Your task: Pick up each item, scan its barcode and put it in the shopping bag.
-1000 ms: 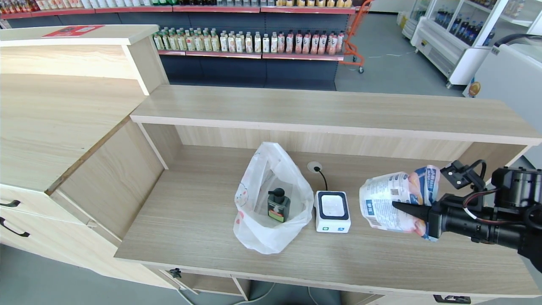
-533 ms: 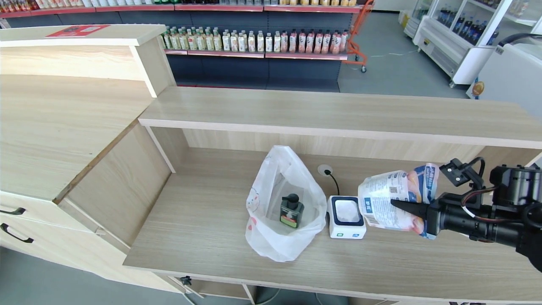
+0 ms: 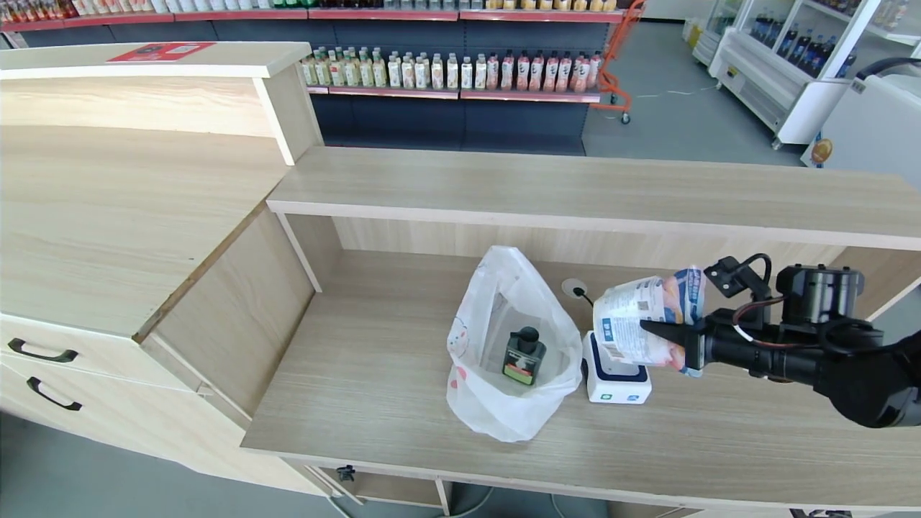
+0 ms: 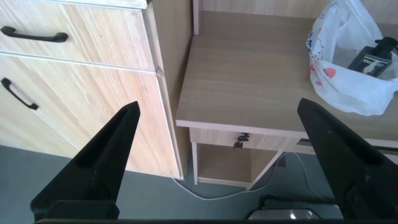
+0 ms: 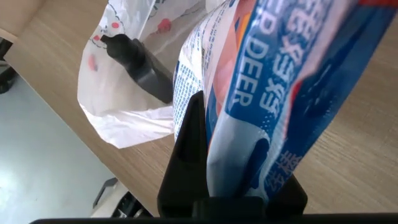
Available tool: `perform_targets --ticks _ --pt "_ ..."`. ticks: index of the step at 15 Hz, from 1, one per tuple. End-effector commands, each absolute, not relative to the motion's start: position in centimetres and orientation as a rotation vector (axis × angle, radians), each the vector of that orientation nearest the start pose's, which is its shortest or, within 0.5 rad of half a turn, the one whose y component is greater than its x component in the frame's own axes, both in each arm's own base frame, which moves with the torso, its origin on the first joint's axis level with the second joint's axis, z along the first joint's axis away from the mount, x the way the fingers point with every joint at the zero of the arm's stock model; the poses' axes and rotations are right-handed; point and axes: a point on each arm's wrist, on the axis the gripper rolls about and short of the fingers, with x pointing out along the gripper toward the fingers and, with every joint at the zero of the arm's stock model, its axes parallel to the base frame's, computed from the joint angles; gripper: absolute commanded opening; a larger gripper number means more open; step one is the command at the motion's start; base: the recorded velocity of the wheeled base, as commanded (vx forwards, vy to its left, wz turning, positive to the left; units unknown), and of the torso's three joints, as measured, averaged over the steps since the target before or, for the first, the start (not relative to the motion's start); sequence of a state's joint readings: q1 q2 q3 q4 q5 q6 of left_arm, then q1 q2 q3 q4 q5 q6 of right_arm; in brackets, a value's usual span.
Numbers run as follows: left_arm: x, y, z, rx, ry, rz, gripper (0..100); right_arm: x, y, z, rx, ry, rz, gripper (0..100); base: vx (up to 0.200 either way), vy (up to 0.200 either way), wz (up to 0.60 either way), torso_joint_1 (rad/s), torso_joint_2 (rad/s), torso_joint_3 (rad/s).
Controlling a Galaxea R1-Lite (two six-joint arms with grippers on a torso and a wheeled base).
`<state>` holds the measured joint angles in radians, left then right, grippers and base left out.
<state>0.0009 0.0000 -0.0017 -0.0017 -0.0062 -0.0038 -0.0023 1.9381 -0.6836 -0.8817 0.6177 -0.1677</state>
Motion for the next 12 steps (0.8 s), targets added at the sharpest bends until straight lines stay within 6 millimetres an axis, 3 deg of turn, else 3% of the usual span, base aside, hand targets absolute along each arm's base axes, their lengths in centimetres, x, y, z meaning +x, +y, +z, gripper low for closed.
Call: perform_targets --ticks 1,6,12 --pt "-2.3 0.0 7.6 -0.005 -0.003 -0.006 100 34.6 2.2 9.0 -0.067 0.311 0.656 0 0.000 0.000 0.00 0.000 0.00 0.000" --pt "-2.3 0.0 7.6 -0.005 -0.003 -0.006 100 39.1 8.1 7.5 -0.145 0.258 0.730 0 0.000 0.000 0.00 0.000 0.00 0.000" --pt "-2.3 0.0 7.6 -0.005 -0.003 -0.006 100 42.5 12.0 4.8 -0.267 0.208 0.816 0 0.000 0.000 0.00 0.000 0.00 0.000"
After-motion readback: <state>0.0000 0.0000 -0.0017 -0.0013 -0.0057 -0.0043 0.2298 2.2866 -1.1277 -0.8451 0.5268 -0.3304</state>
